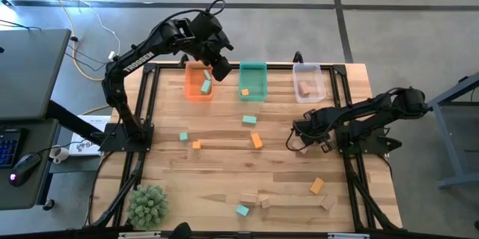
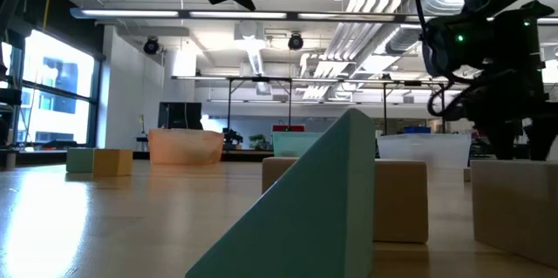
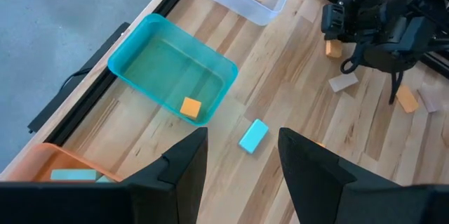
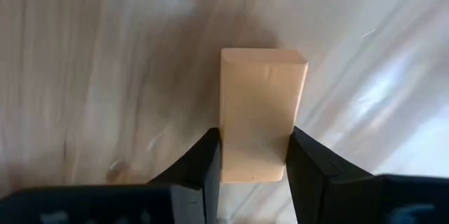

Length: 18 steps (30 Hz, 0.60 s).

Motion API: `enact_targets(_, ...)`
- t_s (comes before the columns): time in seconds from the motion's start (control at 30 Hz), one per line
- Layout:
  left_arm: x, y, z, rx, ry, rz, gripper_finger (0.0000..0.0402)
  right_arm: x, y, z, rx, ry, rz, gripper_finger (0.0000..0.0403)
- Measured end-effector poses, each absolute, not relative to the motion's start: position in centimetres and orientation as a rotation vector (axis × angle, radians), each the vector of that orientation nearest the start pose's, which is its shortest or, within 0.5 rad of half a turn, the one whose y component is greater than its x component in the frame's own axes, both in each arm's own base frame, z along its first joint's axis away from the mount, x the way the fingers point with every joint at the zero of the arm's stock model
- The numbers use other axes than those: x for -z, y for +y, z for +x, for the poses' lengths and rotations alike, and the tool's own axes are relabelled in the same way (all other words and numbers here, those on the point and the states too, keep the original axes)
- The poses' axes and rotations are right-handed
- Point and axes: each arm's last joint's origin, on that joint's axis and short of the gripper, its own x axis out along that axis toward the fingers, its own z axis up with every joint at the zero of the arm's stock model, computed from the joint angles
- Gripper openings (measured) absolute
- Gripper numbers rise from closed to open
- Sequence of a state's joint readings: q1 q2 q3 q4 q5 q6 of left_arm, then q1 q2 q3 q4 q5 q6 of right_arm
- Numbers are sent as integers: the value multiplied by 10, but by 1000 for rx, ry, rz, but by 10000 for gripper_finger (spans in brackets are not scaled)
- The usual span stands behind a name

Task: Sort & place blocks by color
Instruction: Put the yellow block into the orange bin

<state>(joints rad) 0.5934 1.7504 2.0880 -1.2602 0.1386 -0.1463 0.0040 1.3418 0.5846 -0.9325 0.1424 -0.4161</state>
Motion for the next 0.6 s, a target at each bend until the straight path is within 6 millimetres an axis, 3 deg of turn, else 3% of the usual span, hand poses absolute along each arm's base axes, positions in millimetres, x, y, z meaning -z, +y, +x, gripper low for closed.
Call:
enact_targets(0.23, -424, 185, 281, -490, 847, -439, 168, -162, -4, 187, -120, 1616, -393, 99)
enact_targets(0.6, -423, 186, 280, -497, 878, -352, 232, -215, -5, 224, 75, 1400, -232, 99)
